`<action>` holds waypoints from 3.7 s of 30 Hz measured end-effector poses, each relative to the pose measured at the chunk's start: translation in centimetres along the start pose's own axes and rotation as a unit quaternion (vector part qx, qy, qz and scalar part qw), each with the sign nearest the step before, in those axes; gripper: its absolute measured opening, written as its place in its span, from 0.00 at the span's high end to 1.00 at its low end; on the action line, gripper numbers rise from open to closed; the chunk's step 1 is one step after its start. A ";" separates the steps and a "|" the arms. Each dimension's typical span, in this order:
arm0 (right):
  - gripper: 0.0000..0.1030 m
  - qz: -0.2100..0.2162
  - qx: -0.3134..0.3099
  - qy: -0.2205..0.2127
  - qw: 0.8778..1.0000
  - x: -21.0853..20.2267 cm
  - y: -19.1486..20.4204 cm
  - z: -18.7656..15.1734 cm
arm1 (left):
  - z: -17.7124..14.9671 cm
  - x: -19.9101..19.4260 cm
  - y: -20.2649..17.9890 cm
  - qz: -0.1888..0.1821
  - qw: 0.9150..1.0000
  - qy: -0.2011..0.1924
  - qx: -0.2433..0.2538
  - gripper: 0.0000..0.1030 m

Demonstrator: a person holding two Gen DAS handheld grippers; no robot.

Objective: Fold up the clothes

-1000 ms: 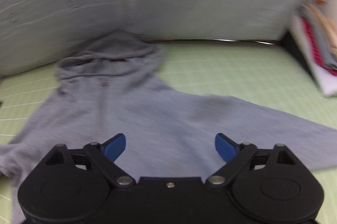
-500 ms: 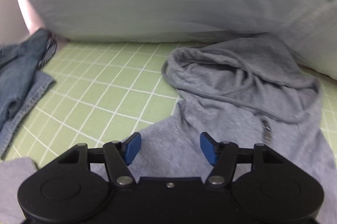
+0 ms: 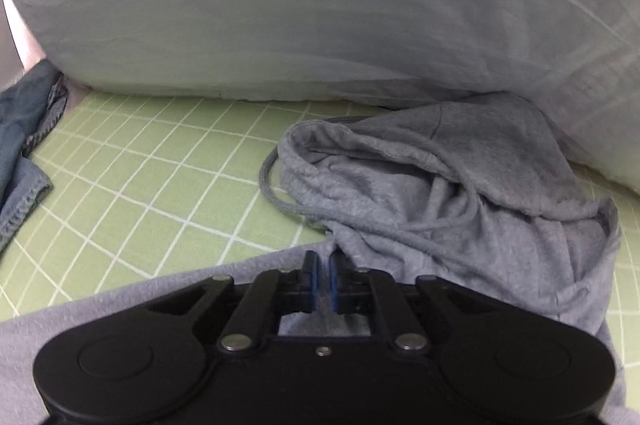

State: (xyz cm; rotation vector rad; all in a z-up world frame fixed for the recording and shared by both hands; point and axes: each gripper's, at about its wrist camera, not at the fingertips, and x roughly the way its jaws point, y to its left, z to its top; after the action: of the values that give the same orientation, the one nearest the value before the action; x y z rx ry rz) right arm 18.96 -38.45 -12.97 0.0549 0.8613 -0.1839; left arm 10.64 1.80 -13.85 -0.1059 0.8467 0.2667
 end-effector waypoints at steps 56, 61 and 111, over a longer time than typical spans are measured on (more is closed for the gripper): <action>0.05 -0.319 0.388 0.001 0.865 -30.6 -54.6 -39.5 | -16.4 -25.0 -27.4 -0.136 0.974 0.035 0.178 0.00; 0.53 -0.288 0.354 -0.018 0.890 -31.3 -53.6 -39.6 | -17.2 -26.0 -29.0 -0.140 0.972 0.037 0.185 0.00; 0.99 0.028 0.058 0.006 0.998 -4.9 -25.4 -9.3 | -5.3 -8.2 -24.4 -0.061 0.990 0.069 0.103 0.00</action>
State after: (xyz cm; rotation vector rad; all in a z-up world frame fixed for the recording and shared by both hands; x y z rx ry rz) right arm 4.26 -61.62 -14.64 0.1880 0.8591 -0.1801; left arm 8.36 -24.23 -11.53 0.0177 0.9976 0.0558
